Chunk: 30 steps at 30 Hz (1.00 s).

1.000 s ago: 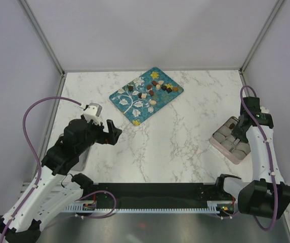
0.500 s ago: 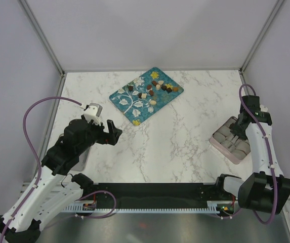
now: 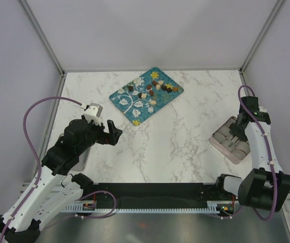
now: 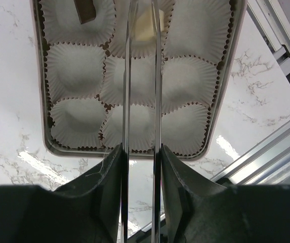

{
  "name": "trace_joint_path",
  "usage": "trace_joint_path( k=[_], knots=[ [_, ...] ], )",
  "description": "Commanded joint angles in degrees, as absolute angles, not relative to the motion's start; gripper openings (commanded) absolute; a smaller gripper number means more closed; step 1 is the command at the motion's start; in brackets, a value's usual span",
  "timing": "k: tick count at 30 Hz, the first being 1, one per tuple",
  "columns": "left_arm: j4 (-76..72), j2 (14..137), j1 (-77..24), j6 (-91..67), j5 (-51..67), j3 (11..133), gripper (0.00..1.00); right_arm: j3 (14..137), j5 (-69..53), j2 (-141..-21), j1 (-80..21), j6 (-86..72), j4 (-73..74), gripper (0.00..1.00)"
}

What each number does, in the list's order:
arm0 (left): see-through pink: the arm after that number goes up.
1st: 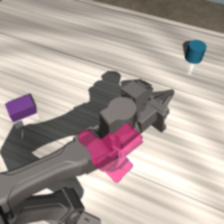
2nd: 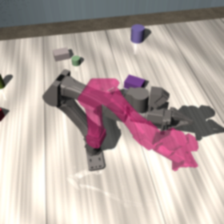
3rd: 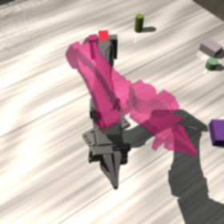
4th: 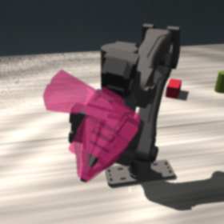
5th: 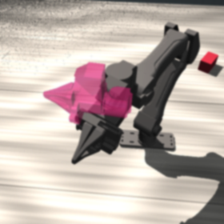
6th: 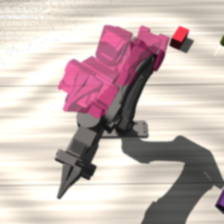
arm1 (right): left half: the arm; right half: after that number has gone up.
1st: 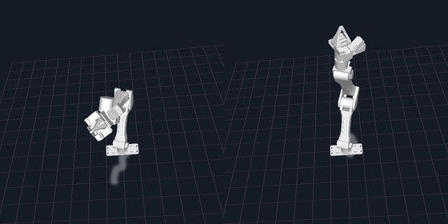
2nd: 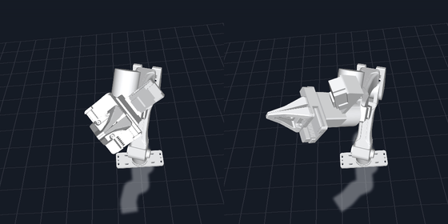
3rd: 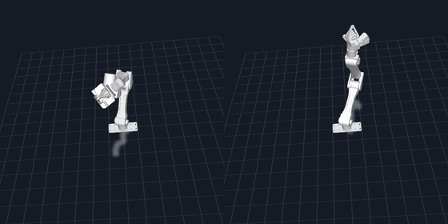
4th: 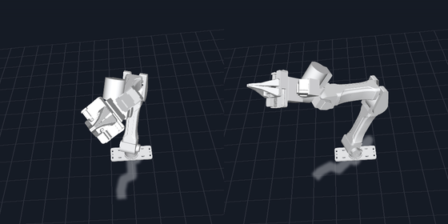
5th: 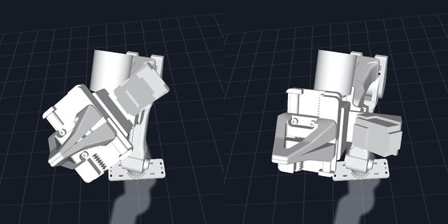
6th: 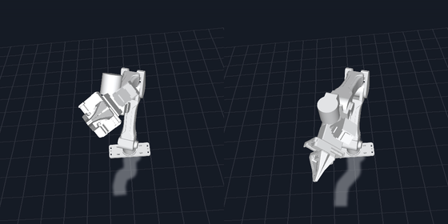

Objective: Pack the chocolate

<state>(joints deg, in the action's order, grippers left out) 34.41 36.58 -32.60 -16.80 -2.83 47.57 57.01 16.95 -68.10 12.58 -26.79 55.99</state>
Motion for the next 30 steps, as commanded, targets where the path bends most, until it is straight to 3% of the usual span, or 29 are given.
trace_joint_path(
  k=[1,8,16,26,30],
  knots=[
    [34.19,36.30,-32.87,-15.21,-2.72,47.90,1.00,56.95,18.99,-68.12,12.83,-27.07,54.05,0.41],
    [34.28,36.39,-33.05,-15.21,-2.99,47.81,1.00,58.88,19.78,-67.06,12.83,-25.93,54.57,0.43],
    [34.19,35.60,-33.22,-15.12,-4.04,47.90,1.00,69.25,17.50,-67.50,11.87,-24.52,57.48,0.43],
    [33.58,37.53,-33.75,-14.85,-4.92,48.08,1.00,77.69,22.24,-75.48,-9.56,-26.81,55.20,0.43],
    [32.96,38.32,-33.75,-14.15,-6.06,47.90,1.00,79.54,18.12,-78.39,-14.41,-24.09,50.99,0.44]
  ],
)
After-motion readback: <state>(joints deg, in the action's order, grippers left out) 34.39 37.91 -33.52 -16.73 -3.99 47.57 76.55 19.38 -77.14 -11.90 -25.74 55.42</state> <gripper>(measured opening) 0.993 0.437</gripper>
